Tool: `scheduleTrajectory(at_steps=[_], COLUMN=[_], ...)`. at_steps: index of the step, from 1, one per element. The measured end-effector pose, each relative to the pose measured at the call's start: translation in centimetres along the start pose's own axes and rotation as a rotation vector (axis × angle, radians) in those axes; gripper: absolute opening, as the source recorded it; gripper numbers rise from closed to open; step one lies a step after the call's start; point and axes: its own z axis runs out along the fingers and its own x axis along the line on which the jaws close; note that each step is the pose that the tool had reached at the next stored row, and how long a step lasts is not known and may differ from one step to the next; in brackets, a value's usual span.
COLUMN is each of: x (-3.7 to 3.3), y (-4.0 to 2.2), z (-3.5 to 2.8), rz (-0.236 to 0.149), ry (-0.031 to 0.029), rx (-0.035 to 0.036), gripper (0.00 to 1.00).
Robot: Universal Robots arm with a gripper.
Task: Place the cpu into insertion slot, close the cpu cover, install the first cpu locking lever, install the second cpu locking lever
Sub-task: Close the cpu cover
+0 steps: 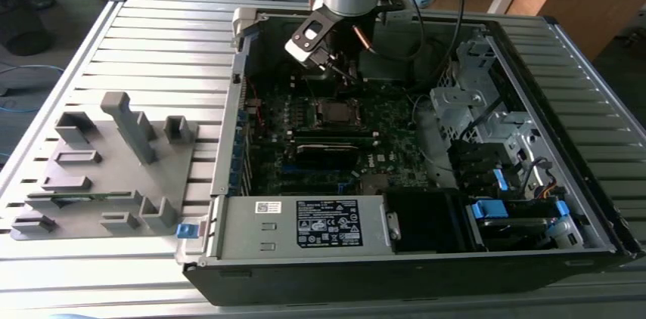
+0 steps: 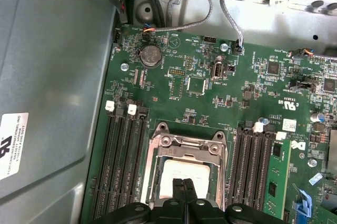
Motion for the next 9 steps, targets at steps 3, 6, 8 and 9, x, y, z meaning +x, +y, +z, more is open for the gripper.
scheduleTrajectory(at_steps=[3,6,8,9], x=[0.00,0.00,0.00,0.00], y=[0.00,0.00,0.00,0.00], z=[0.00,0.00,0.00,0.01], rz=[0.000,-0.011,-0.034,-0.049], ry=[0.0000,0.0008,0.0023,0.0035], rx=[0.0000,-0.0003,-0.0007,-0.0011], gripper=[0.11,0.11,0.11,0.11])
